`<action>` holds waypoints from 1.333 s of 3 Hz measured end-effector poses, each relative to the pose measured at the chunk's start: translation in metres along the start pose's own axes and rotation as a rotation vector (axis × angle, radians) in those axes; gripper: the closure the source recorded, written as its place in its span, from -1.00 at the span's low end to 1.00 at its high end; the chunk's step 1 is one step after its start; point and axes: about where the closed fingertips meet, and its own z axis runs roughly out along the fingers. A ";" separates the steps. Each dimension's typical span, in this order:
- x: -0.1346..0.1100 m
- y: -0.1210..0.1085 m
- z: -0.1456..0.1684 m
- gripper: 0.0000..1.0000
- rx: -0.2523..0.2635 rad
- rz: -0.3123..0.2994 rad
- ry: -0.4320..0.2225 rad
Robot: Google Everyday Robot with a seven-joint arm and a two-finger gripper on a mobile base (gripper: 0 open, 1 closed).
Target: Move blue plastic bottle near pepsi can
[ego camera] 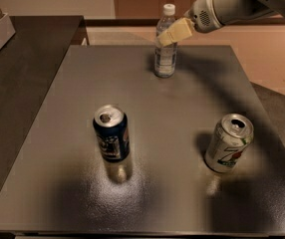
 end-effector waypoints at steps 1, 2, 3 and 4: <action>-0.003 0.008 0.005 -0.20 -0.035 -0.005 -0.019; -0.003 0.015 0.004 0.27 -0.063 -0.012 -0.026; -0.006 0.027 -0.005 0.73 -0.082 -0.041 -0.028; -0.018 0.049 -0.023 1.00 -0.116 -0.085 -0.052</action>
Offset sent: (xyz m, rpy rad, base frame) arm -0.0170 0.0110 0.0032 0.0454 0.0073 0.0844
